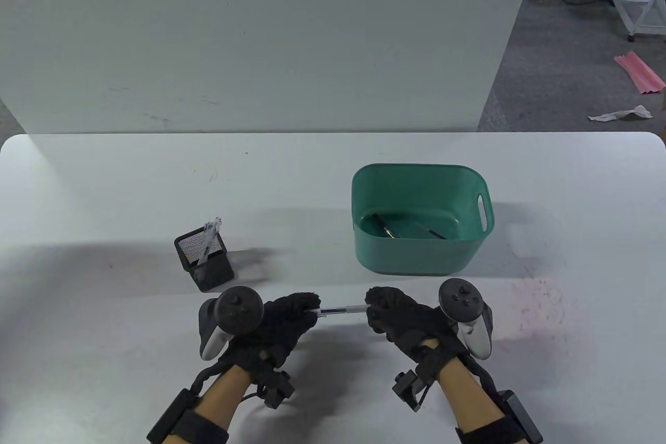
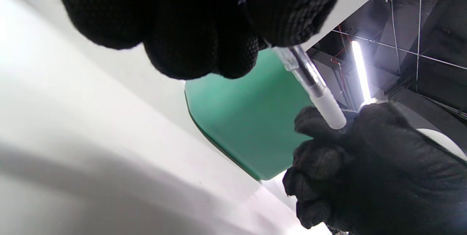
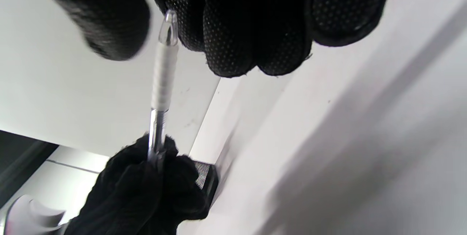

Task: Disassemble pens into components

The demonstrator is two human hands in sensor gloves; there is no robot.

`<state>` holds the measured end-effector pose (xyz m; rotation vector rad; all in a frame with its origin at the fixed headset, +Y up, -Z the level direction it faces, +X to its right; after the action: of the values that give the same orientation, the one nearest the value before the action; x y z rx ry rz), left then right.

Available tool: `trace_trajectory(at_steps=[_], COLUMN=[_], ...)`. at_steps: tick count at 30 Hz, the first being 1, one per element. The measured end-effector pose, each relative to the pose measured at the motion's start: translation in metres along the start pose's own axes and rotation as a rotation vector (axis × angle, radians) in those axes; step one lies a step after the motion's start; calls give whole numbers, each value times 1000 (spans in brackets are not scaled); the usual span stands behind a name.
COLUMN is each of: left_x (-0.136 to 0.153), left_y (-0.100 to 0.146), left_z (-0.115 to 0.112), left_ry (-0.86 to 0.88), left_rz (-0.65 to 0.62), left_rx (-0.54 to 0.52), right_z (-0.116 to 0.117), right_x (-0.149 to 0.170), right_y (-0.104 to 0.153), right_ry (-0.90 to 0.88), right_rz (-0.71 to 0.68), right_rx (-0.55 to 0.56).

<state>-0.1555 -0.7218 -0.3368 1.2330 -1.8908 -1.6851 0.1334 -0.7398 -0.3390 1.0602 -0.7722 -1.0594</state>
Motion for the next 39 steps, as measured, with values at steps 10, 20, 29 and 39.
trace_trajectory(at_steps=[10, 20, 29, 39], left_x=[-5, -5, -2, 2], left_y=[-5, -4, -2, -2], left_z=[-1, -10, -8, -6], left_ry=[45, 29, 42, 81], left_rz=[-4, 4, 20, 39], left_rx=[16, 35, 22, 19], right_z=[-12, -16, -7, -4], right_x=[-12, -9, 1, 1], right_y=[-1, 0, -2, -3], right_ry=[-7, 74, 78, 9], right_rz=[-52, -48, -2, -40], right_rx=[15, 97, 26, -5])
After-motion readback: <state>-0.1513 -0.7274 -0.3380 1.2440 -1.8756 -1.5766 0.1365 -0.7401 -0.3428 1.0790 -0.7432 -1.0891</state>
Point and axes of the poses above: the tracker on the back of each hand, its own x axis roughly to the little-finger side, its own y axis roughly from the fingertips to the wrist, z = x × y, the point moved 3 cm from there along -y, roughly from the wrist to the fingertips, and after that the axes turned 1 degree about -z, right-handed, at the moved point
